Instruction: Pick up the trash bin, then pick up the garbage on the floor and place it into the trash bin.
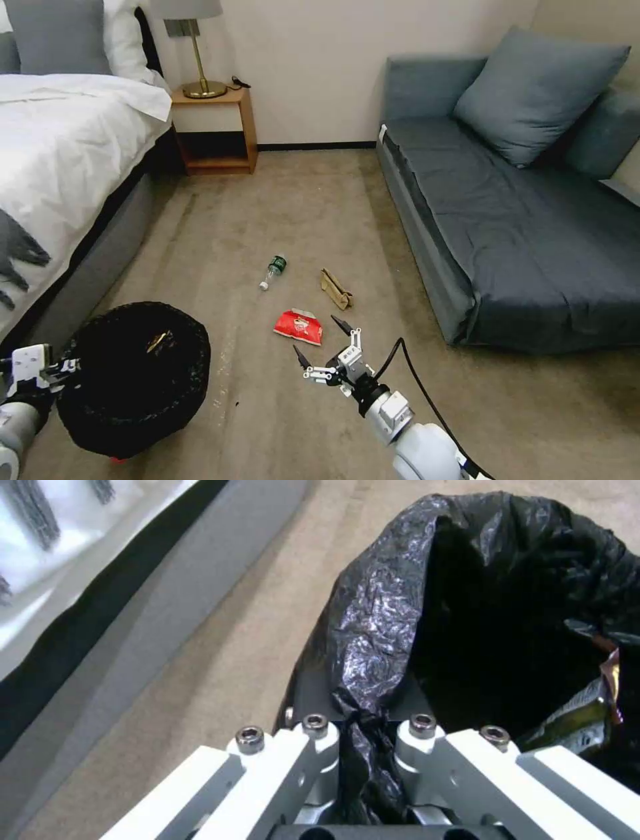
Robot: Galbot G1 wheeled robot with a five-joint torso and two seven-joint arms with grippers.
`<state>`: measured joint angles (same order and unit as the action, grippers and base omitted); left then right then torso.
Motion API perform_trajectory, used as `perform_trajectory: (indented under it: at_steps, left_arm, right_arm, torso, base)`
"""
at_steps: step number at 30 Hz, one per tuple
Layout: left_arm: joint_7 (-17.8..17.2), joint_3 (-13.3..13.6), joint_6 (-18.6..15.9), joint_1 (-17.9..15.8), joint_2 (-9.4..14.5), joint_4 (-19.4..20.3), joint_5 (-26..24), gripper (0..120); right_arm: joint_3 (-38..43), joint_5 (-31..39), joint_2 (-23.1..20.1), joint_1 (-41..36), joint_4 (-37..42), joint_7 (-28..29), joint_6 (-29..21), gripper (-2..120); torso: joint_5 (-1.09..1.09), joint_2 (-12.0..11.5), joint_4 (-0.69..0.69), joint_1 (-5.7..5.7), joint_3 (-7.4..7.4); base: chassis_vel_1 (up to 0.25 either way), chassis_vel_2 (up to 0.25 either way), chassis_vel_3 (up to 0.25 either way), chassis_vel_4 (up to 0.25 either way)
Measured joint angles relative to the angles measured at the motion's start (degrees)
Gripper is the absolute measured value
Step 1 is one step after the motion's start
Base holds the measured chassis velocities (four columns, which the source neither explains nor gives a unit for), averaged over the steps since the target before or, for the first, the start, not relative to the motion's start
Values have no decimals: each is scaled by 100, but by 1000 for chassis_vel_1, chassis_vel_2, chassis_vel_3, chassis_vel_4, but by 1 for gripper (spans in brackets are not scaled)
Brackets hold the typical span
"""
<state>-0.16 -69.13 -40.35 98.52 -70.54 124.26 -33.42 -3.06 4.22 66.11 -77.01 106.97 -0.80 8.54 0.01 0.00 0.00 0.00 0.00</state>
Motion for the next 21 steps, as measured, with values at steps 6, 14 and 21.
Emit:
perform_trajectory:
  at_steps: [6,14,21]
  left_arm:
    - [1,-44,2,2,20,-27,-40,6]
    - [3,-45,2,-22,20,-33,-55,6]
    - [5,-59,1,-19,28,-51,-74,6]
  right_arm:
    - [-74,6,-12,38,-133,-15,-9,100]
    - [-154,3,-45,79,-257,-41,-60,100]
    - [-265,-19,-67,136,-341,-84,-159,100]
  torso:
    - [-1,0,0,0,0]
    - [-2,0,-1,0,1]
    - [-1,0,0,0,0]
  base:
    - [-34,29,33,-32]
    - [-129,136,136,-130]
    - [-102,115,110,-112]
